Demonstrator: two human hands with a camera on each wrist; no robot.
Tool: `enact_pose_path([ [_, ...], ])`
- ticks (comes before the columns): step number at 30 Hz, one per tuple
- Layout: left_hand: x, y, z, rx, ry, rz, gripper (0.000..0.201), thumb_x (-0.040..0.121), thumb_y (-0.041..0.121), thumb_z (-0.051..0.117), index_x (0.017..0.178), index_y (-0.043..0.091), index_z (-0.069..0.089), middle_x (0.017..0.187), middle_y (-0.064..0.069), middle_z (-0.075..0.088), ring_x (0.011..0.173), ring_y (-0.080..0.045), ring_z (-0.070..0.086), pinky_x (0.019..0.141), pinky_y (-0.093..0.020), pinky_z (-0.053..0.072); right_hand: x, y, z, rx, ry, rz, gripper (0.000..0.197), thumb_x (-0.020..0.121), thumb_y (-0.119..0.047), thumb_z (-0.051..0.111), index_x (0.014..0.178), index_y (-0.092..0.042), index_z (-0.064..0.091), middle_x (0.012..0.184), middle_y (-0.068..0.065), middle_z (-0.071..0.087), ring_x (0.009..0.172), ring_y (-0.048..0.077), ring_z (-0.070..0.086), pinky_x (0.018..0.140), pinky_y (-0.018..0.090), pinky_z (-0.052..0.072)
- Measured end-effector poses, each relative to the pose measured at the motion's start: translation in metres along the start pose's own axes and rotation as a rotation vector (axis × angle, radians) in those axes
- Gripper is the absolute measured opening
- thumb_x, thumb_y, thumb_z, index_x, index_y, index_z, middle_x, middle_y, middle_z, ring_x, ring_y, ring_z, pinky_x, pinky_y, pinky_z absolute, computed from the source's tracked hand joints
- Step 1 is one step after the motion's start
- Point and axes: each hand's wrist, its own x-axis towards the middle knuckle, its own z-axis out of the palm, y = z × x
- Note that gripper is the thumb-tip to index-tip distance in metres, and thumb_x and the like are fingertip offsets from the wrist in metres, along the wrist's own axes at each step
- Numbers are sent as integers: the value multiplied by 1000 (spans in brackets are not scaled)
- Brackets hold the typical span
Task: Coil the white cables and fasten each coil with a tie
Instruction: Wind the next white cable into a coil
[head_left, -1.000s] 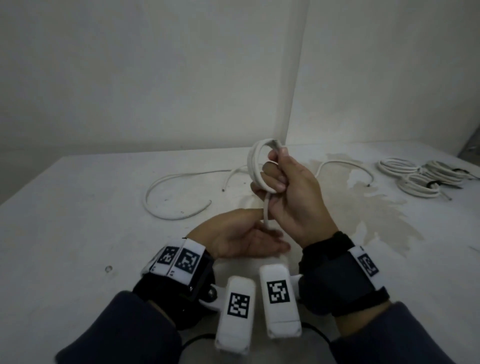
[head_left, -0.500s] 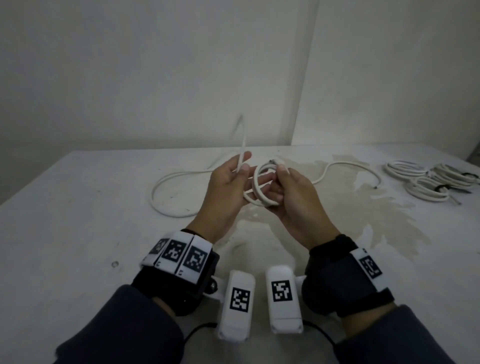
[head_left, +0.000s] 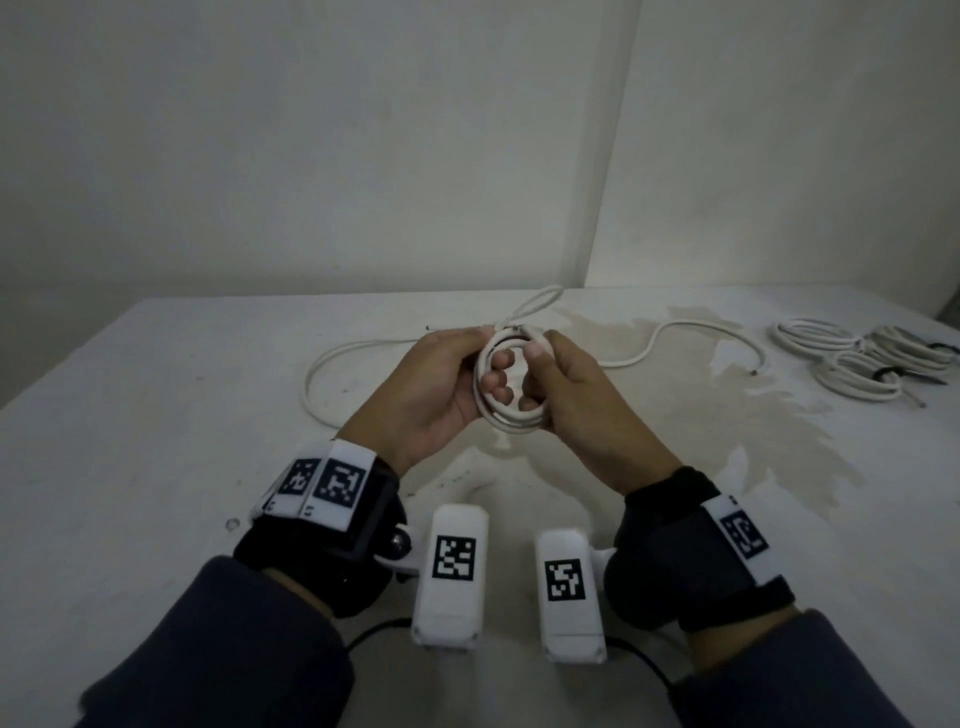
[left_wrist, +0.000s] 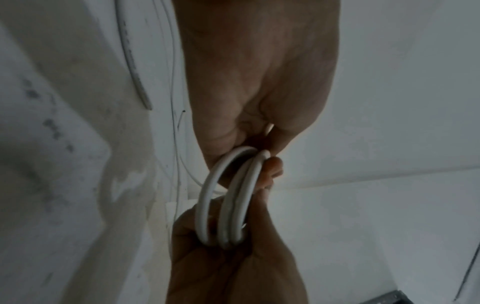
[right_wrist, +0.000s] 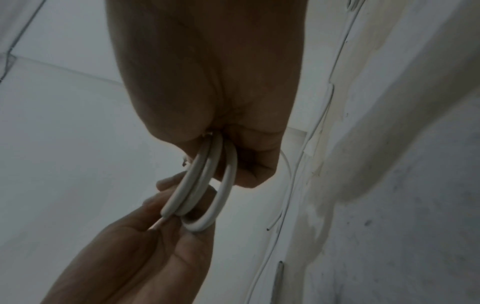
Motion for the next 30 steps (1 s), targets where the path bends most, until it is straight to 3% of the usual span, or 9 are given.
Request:
enact_pose_path([
  [6, 3, 1, -3, 39, -7, -100, 24, 98, 5, 34, 94, 1, 58, 65, -3, 49, 46, -6, 38, 45, -17, 39, 0, 3, -6, -191, -19, -26, 21, 102, -20, 38, 98, -3, 51, 70, 3, 48, 55, 13, 50, 46, 25, 47],
  [9, 3, 3, -3, 109, 25, -128, 26, 94, 2, 29, 91, 5, 55, 62, -1, 43, 43, -5, 28, 43, -18, 29, -1, 1, -6, -205, -38, -66, 13, 101, -16, 43, 99, -13, 56, 67, -1, 51, 46, 10, 52, 46, 30, 51],
  [13, -1, 1, 8, 408, 166, -46, 33, 98, 11, 32, 67, 14, 45, 55, 2, 35, 37, -5, 26, 41, -20, 26, -2, 0, -7, -207, -47, -72, 11, 99, -16, 50, 104, -15, 60, 75, 1, 59, 51, 9, 60, 50, 34, 58],
  [15, -1, -2, 13, 631, 202, 22, 39, 102, 21, 33, 67, 15, 49, 52, 5, 37, 35, -4, 32, 40, -20, 30, -3, -2, -8, -208, -56, -49, 14, 98, -15, 52, 108, -15, 62, 82, 2, 62, 57, 11, 63, 53, 37, 59],
  [17, 0, -2, 15, 755, 211, 63, 39, 104, 27, 34, 78, 11, 59, 52, 4, 39, 37, -4, 35, 41, -19, 33, -4, -4, -8, -191, -68, -33, 21, 96, -12, 54, 116, -14, 62, 85, -1, 62, 60, 13, 64, 54, 36, 59],
  [19, 0, 0, 14, 681, 219, 66, 33, 103, 24, 36, 91, 8, 62, 50, 6, 39, 39, -6, 33, 39, -18, 31, -5, -8, -7, -157, -29, -66, 26, 93, -9, 59, 119, -13, 61, 84, 2, 60, 58, 13, 64, 52, 36, 59],
  [23, -2, 6, 15, 401, 214, 81, 20, 100, 14, 37, 93, 12, 55, 43, 11, 32, 37, -5, 24, 35, -16, 22, -6, -16, -8, -70, 177, -149, 34, 80, -6, 75, 103, -19, 52, 80, 6, 54, 54, 18, 67, 41, 35, 54],
  [27, -2, 6, 12, 318, 223, 59, 18, 98, 11, 39, 81, 14, 42, 42, 10, 35, 37, -5, 25, 35, -18, 22, -7, -14, -7, -34, 209, -170, 19, 76, -4, 78, 84, -4, 60, 73, 7, 60, 51, 20, 67, 40, 32, 53],
  [30, -2, 8, 6, 296, 199, 24, 17, 98, 12, 44, 82, 13, 45, 45, 4, 42, 37, -7, 27, 38, -18, 22, -7, -11, -7, 10, 188, -130, 17, 76, 1, 77, 81, 0, 61, 69, 6, 61, 49, 20, 65, 40, 31, 53],
])
